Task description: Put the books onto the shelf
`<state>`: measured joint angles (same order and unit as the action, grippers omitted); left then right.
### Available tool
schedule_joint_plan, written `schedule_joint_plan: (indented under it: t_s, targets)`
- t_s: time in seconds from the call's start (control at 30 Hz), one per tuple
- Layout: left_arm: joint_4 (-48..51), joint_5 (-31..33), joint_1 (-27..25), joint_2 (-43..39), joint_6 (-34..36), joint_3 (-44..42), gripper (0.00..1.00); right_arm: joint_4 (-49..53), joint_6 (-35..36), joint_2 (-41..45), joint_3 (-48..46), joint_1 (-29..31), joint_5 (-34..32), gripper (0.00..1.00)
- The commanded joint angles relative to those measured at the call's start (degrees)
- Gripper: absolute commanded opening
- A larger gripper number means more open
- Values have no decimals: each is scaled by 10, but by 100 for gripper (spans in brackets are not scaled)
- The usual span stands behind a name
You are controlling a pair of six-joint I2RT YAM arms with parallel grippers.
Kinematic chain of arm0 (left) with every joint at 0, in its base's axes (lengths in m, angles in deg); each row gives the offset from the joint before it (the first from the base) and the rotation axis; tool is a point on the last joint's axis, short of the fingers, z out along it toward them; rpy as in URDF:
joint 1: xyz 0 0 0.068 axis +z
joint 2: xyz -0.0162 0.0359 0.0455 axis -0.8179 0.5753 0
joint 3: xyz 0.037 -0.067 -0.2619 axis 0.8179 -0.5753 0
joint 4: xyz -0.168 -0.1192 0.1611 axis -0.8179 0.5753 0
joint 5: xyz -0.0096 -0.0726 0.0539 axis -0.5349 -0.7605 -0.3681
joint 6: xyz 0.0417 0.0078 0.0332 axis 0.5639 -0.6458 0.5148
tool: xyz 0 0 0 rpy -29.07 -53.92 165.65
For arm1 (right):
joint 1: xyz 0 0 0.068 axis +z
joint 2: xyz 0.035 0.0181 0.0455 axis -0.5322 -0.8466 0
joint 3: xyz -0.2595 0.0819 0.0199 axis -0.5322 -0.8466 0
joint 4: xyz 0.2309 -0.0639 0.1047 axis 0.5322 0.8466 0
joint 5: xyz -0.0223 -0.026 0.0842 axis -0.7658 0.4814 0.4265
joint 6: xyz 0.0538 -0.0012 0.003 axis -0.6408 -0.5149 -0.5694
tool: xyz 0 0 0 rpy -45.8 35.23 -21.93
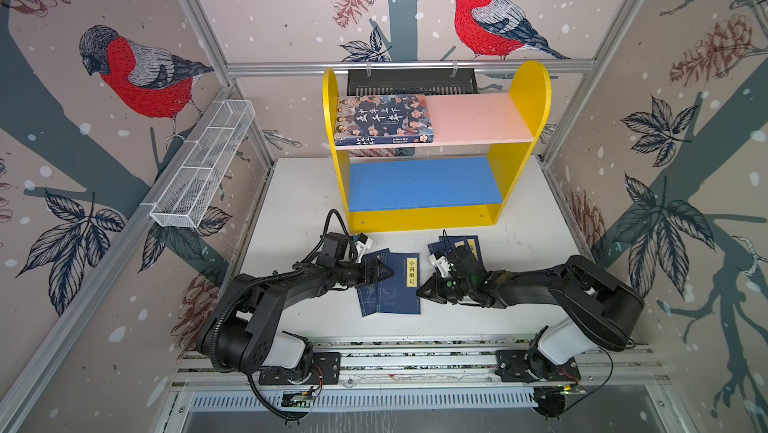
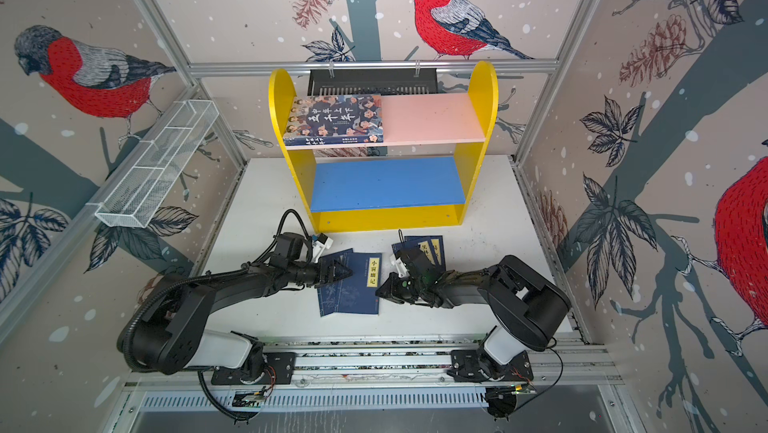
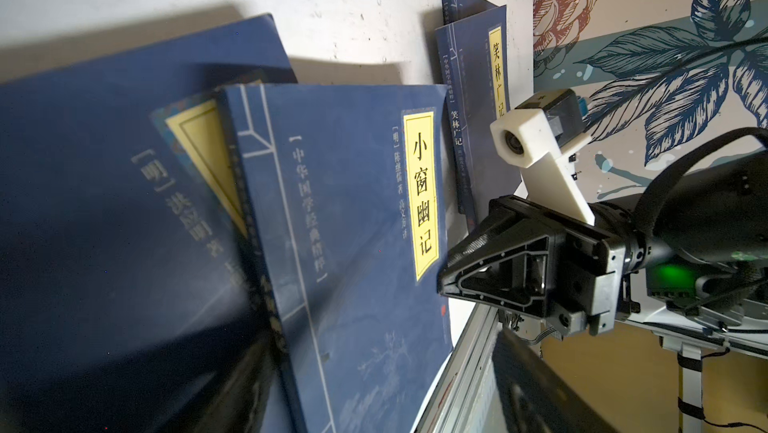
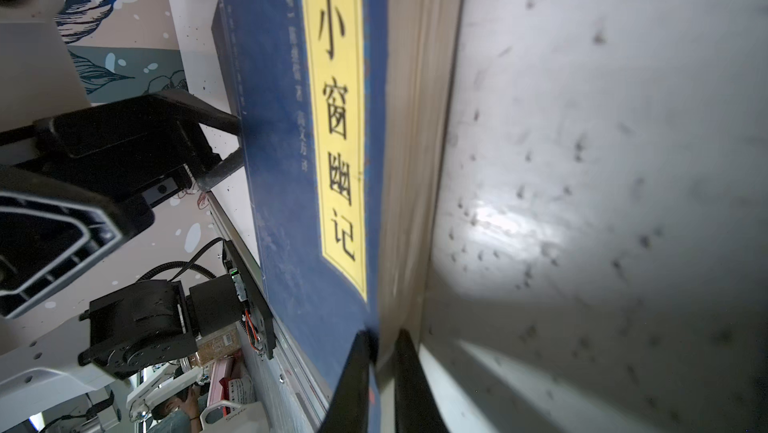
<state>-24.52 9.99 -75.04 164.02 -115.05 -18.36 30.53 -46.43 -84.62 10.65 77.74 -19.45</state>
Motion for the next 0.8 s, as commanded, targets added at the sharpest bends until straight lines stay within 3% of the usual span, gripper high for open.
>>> schedule_joint_plan:
  t_s: [0.0,0.13,0.43,0.77]
  targets:
    - [58,38,-2,-7,13,-1,84,-16,3,10,-4,-1,-17,5]
    - [83,76,-1,-34,25,0,87,-24,11,16,-1,-6,-11,2]
    - [77,57,-1,-23,12,-8,78,-53,8,1,11,-11,15,1]
    - [33,-22,-1,29,-18,-5,77,-53,16,-20,28,-21,48,1]
